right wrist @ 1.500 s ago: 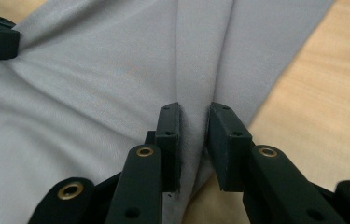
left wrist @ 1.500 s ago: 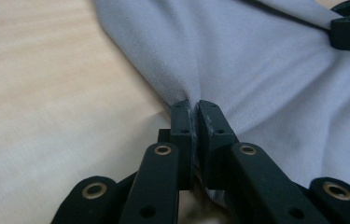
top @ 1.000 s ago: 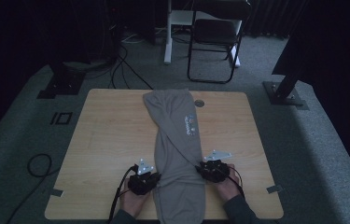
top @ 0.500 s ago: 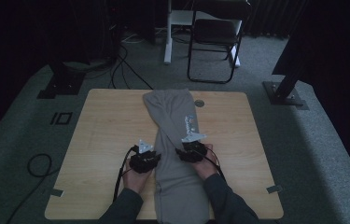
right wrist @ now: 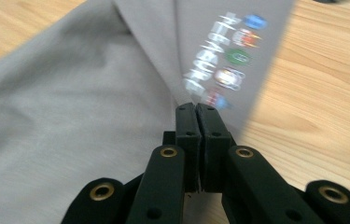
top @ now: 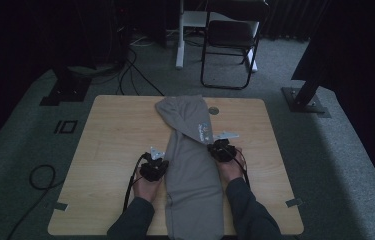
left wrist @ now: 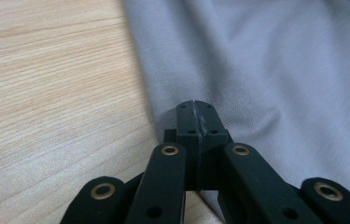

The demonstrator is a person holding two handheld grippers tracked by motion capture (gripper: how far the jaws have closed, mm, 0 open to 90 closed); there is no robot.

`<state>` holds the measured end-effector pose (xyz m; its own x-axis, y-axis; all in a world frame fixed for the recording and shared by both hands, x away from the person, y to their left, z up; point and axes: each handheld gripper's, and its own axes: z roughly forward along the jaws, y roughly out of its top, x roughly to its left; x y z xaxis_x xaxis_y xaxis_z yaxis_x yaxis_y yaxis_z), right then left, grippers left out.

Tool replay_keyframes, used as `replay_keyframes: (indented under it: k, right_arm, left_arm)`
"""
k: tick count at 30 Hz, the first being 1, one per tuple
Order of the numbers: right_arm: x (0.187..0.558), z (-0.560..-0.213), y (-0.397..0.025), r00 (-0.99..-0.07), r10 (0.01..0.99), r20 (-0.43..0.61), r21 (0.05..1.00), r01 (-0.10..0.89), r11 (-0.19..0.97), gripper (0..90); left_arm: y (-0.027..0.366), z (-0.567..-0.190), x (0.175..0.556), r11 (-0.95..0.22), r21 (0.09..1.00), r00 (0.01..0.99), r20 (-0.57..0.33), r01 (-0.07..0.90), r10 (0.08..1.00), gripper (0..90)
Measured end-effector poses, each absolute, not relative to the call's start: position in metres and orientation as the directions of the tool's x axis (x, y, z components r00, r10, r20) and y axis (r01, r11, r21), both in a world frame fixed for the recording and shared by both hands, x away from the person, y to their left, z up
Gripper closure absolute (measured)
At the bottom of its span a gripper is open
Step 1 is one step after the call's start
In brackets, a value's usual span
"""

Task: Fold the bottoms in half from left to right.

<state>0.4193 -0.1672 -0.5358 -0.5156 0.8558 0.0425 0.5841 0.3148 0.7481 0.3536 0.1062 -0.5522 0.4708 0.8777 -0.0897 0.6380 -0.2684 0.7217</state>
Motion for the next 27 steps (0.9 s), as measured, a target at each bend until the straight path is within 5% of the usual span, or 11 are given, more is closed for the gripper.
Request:
replay_keyframes:
  k: [5, 9, 17, 21, 25, 27]
  right_arm:
    - [0.423, -0.550, -0.185, -0.473, 0.878, 0.066, 0.721, 0.632, 0.286, 82.6]
    - [0.422, -0.548, -0.187, -0.468, 0.881, 0.066, 0.735, 0.620, 0.274, 73.7]
    - [0.427, -0.537, -0.159, -0.562, 0.827, 0.024, 0.763, 0.544, 0.348, 54.8]
    - [0.436, -0.549, -0.145, -0.547, 0.836, -0.040, 0.715, 0.569, 0.406, 56.1]
    - [0.440, -0.550, -0.153, -0.501, 0.866, 0.009, 0.724, 0.601, 0.340, 60.8]
    - [0.441, -0.551, -0.158, -0.502, 0.864, 0.025, 0.727, 0.602, 0.329, 65.8]
  left_arm:
    - [0.106, -0.552, 0.354, -0.267, 0.722, 0.468, -0.089, 0.638, 0.879, 89.0]
    - [0.108, -0.551, 0.355, -0.254, 0.732, 0.469, -0.101, 0.633, 0.877, 77.5]
    - [0.101, -0.539, 0.378, -0.234, 0.754, 0.459, -0.100, 0.614, 0.883, 67.0]
    - [0.092, -0.543, 0.400, -0.240, 0.735, 0.428, -0.075, 0.634, 0.901, 65.2]
    - [0.092, -0.550, 0.414, -0.210, 0.715, 0.376, -0.080, 0.667, 0.923, 65.1]
    - [0.096, -0.552, 0.414, -0.190, 0.723, 0.374, -0.101, 0.664, 0.922, 75.3]
